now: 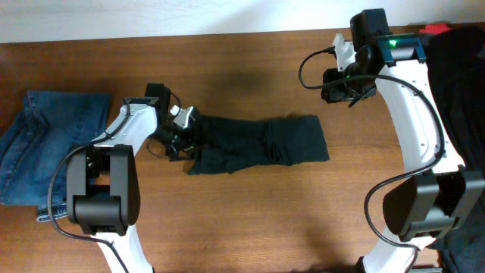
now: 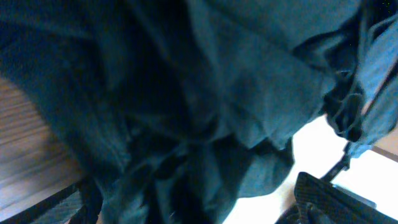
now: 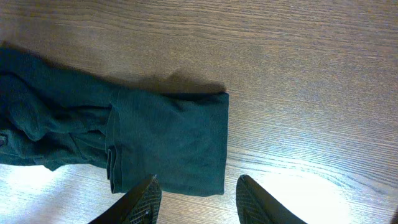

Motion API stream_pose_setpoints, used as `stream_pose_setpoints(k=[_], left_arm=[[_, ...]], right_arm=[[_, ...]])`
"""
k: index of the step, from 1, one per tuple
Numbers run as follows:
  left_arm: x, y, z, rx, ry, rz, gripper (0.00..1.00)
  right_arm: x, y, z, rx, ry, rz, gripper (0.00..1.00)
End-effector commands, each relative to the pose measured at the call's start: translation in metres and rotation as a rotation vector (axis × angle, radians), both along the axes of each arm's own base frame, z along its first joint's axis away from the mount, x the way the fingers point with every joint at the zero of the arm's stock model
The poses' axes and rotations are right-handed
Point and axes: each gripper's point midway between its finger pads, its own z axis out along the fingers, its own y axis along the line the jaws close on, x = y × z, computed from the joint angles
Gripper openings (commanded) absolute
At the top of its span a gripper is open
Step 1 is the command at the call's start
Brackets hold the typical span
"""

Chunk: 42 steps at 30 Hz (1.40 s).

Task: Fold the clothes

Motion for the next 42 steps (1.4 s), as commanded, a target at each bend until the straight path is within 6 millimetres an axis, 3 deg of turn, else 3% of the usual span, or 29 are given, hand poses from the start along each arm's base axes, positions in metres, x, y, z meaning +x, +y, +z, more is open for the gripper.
stream_pose_setpoints(k=[1,3,6,10,14,17,21,24,27,29,31,34,38,42], left_arm=[[-0.007,-0.016,0.001,-0.055,0.01,-0.015,0.9],[-0.005,-0.019,0.001,-0.057,-0.006,-0.023,0.75],[0.0,-0.021,0.001,-0.061,-0.029,-0.026,0.29],[0.001,-0.015,0.001,-0.059,-0.024,-0.008,0.04],[0.005,0.004,0.002,-0.027,-0.023,0.032,0.0],[0.014,0.037,0.006,0.06,-0.056,0.091,0.0],[0.032,0.101,0.03,0.207,-0.164,0.204,0.0],[0.039,0.136,0.054,0.249,-0.228,0.286,0.0],[0.044,0.162,0.075,0.258,-0.28,0.353,0.0],[0.045,0.166,0.088,0.241,-0.306,0.371,0.0],[0.045,0.158,0.1,0.203,-0.333,0.363,0.0],[0.043,0.131,0.119,0.159,-0.374,0.307,0.0],[0.032,0.065,0.137,0.122,-0.422,0.148,0.0],[0.009,-0.009,0.133,0.098,-0.423,-0.046,0.01]], right_arm=[[-0.001,-0.004,0.0,-0.014,0.003,0.001,0.44],[-0.002,-0.004,0.0,-0.015,0.009,0.001,0.44],[-0.002,-0.004,0.0,-0.015,0.01,0.001,0.44],[-0.002,-0.004,0.0,-0.015,0.011,0.001,0.44],[-0.003,-0.004,-0.001,-0.015,0.014,0.001,0.44],[-0.004,-0.004,-0.001,-0.015,0.018,0.001,0.44],[-0.005,-0.004,-0.001,-0.016,0.02,0.0,0.44],[-0.005,-0.004,-0.001,-0.015,0.02,0.0,0.44],[-0.005,-0.004,-0.001,-0.015,0.022,0.0,0.44],[-0.005,-0.004,-0.001,-0.015,0.022,0.0,0.44],[-0.005,-0.004,-0.001,-0.015,0.022,0.0,0.44],[-0.006,-0.004,-0.001,-0.015,0.024,0.0,0.44],[-0.006,-0.004,-0.001,-0.015,0.026,0.0,0.44],[-0.006,-0.004,-0.001,-0.015,0.026,0.0,0.44]])
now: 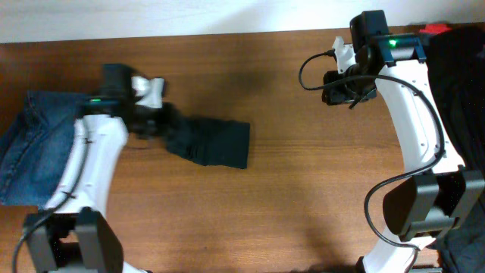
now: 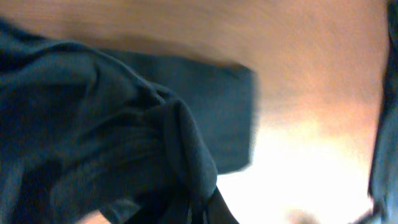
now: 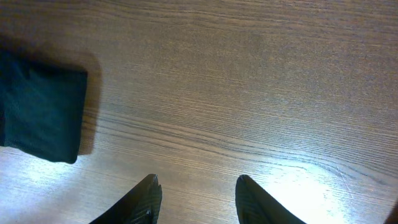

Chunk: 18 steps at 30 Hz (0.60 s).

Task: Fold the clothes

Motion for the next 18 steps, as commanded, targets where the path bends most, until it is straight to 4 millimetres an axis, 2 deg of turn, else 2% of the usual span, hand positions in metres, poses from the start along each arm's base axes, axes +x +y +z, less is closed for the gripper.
stream_pose_setpoints(k=[1,3,4,5,6,7,9,11,12,18], left_arm=[[-0.022,-0.07,0.012,0.011,-0.043,-0.201,0.01],[-0.034,-0.094,0.003,0.08,-0.044,-0.27,0.02],[-0.04,-0.103,-0.002,0.114,-0.041,-0.299,0.04],[-0.045,-0.11,-0.006,0.144,-0.038,-0.322,0.11],[-0.05,-0.116,-0.012,0.176,-0.03,-0.347,0.35],[-0.055,-0.123,-0.017,0.199,-0.025,-0.37,0.55],[-0.06,-0.131,-0.024,0.222,-0.017,-0.398,0.57],[-0.062,-0.133,-0.029,0.231,-0.012,-0.419,0.71],[-0.061,-0.131,-0.029,0.232,-0.015,-0.42,0.74],[-0.045,-0.111,-0.026,0.239,-0.02,-0.355,0.7]], right_arm=[[0.001,-0.003,0.001,-0.011,-0.004,0.001,0.44],[0.001,-0.003,0.001,-0.011,-0.003,0.001,0.44],[0.0,-0.003,0.0,-0.011,-0.001,0.001,0.44],[0.0,-0.003,0.0,-0.011,0.002,0.001,0.44],[-0.001,-0.004,0.0,-0.012,0.004,0.001,0.44],[-0.001,-0.004,0.0,-0.012,0.006,0.001,0.44],[-0.002,-0.004,0.0,-0.012,0.01,0.001,0.44],[-0.003,-0.004,0.0,-0.012,0.014,0.001,0.44],[-0.004,-0.004,-0.001,-0.012,0.017,0.002,0.44],[-0.01,-0.002,-0.002,-0.015,0.036,0.032,0.44]])
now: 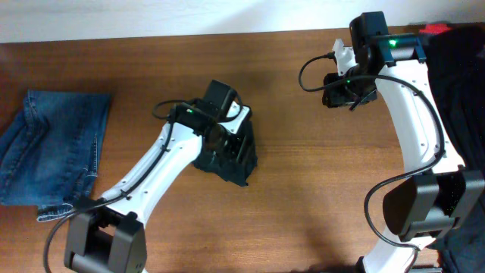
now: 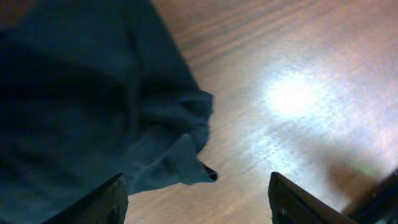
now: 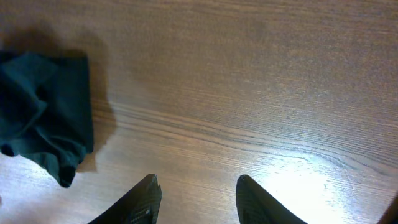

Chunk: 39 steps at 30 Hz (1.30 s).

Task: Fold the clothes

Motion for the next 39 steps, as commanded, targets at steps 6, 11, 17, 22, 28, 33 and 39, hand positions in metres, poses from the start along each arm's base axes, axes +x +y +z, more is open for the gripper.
stream_pose_setpoints(k=[6,11,17,22,28,33,39], left_arm=[[0.052,0.056,0.045,-0.01,-0.111,0.161,0.71],[0.081,0.116,0.075,-0.03,-0.186,0.331,0.75],[0.091,0.213,0.076,-0.055,-0.136,0.7,0.8],[0.09,0.255,0.077,-0.074,-0.133,0.808,0.81],[0.089,0.27,0.077,-0.072,-0.135,0.843,0.82],[0.089,0.27,0.077,-0.071,-0.135,0.843,0.82],[0.088,0.27,0.077,-0.071,-0.134,0.843,0.83]], right_arm=[[-0.013,0.028,0.001,0.027,0.013,0.209,0.45],[-0.027,0.072,0.001,0.019,0.002,0.427,0.5],[-0.043,0.139,-0.003,-0.029,-0.045,0.651,0.54],[-0.057,0.189,-0.014,-0.043,-0.065,0.755,0.56],[-0.074,0.242,-0.049,-0.124,-0.058,0.844,0.59],[-0.077,0.269,-0.085,-0.223,-0.063,0.821,0.62],[-0.063,0.292,-0.103,-0.22,-0.12,0.648,0.66]])
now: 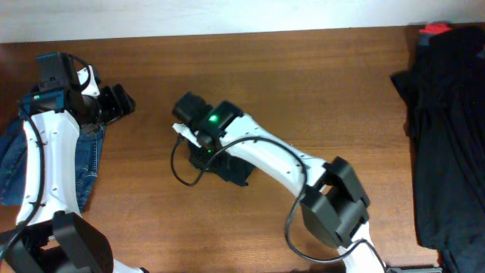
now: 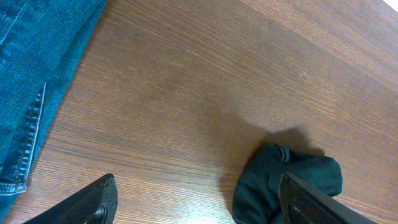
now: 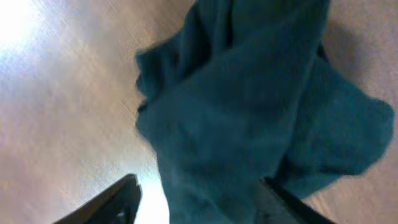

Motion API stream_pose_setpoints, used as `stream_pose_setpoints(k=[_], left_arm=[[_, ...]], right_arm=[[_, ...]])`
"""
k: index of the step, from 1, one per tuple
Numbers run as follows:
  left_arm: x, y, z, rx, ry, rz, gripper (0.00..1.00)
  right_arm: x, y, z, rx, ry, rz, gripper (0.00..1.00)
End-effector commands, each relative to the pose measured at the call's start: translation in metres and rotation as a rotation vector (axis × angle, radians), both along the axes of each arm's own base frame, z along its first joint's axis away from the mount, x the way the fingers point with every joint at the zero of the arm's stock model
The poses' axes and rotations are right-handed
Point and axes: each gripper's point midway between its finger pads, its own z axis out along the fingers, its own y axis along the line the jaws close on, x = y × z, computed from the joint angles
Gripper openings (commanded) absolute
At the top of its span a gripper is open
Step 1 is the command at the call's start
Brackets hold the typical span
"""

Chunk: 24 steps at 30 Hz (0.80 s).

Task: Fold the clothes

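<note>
A dark teal garment (image 1: pixel 229 168) lies crumpled in a small heap left of the table's middle; it also shows in the left wrist view (image 2: pixel 287 182). My right gripper (image 3: pixel 199 208) hangs open low over this garment (image 3: pixel 249 112), with cloth spanning the gap between its fingers (image 3: pixel 115 200). Its wrist (image 1: pixel 206 125) covers the heap's upper part from overhead. Folded blue jeans (image 1: pixel 19 163) lie at the far left edge. My left gripper (image 1: pixel 115 103) is open and empty beside the jeans (image 2: pixel 34 68), well apart from the dark garment.
A large pile of black clothes (image 1: pixel 447 136) fills the right edge of the brown wooden table (image 1: pixel 341 98), with a red item (image 1: pixel 434 29) at its top corner. The right arm stretches across the table's middle.
My left gripper, then open right over the crumpled dark garment, is now back at the far left by the jeans. My right arm, then at the upper right, now reaches over the garment.
The dark garment lay stretched along the table with my left gripper at its left end. Then it was shorter and bunched near the jeans in that gripper. Then it sat crumpled mid-table under the open left gripper. Now the right gripper is over it.
</note>
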Motion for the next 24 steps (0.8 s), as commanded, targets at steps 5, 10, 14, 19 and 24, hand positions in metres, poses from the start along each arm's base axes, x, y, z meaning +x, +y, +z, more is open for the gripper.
stream_pose_setpoints(k=[5,10,14,19,24], left_arm=[[0.001,0.0,0.014,-0.01,-0.036,0.008,0.83],[0.001,0.0,0.014,-0.01,-0.036,0.008,0.83],[0.001,0.0,0.014,-0.008,-0.037,0.005,0.83],[0.001,0.0,0.015,-0.008,-0.037,0.005,0.83],[0.001,0.0,0.015,-0.008,-0.037,0.006,0.83]], right_arm=[[0.025,0.006,-0.007,0.036,-0.084,-0.242,0.66],[0.022,0.006,-0.026,0.005,-0.059,-0.237,0.67],[0.016,0.012,-0.026,0.009,-0.058,-0.22,0.68],[0.01,0.021,-0.024,0.019,-0.07,-0.225,0.69],[0.012,0.026,-0.018,0.026,-0.107,-0.271,0.72]])
